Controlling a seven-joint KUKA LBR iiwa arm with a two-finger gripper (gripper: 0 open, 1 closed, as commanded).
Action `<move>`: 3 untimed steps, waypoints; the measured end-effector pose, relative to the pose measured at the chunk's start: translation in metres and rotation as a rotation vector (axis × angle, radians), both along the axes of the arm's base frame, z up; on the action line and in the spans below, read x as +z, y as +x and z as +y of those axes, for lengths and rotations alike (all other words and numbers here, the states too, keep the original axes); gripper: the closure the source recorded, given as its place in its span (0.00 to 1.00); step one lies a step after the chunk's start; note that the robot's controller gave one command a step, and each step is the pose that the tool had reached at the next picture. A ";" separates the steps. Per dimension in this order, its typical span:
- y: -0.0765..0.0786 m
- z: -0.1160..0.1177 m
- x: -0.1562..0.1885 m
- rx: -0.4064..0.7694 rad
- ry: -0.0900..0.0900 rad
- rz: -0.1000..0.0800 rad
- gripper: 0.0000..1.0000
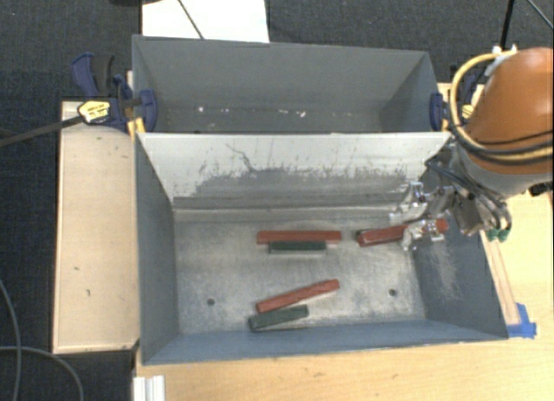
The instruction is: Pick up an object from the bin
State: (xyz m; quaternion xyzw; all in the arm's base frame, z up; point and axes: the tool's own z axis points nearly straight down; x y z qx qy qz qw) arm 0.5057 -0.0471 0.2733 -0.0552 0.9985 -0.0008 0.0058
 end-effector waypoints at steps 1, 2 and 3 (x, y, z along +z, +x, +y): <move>-0.001 0.000 -0.005 -0.001 0.001 0.008 0.00; -0.001 0.000 -0.005 -0.001 0.001 0.008 0.00; 0.010 0.001 -0.051 0.063 -0.001 0.002 0.00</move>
Offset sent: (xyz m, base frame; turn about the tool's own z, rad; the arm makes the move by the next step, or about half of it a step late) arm 0.0000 0.0000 0.0000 0.0000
